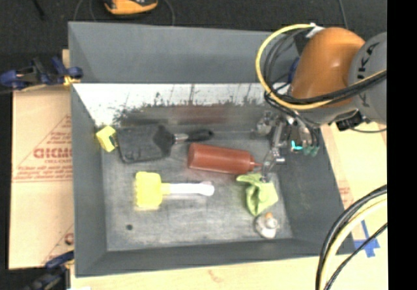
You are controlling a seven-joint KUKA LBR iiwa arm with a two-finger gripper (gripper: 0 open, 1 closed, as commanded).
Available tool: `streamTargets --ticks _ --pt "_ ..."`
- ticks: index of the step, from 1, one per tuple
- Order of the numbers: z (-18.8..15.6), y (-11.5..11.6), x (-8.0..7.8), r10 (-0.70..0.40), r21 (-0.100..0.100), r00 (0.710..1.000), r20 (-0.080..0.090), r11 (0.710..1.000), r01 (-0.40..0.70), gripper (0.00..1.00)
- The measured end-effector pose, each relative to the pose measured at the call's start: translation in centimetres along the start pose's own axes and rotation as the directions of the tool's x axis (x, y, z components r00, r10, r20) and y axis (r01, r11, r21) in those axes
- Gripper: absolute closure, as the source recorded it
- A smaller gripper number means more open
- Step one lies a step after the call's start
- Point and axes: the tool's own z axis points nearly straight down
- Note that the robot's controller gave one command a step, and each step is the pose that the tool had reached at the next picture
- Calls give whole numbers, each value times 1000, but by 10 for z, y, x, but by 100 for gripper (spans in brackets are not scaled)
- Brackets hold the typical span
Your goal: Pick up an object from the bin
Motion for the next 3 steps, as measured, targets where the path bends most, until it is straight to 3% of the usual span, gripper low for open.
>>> streamTargets --ticks 1,2,3 --pt "-5 0 -2 -2 1 1000 8 1000 2 0" --pt "89 57 -36 142 1 990 5 990 -142 100" --pt "89 57 -36 141 1 990 6 990 -141 100"
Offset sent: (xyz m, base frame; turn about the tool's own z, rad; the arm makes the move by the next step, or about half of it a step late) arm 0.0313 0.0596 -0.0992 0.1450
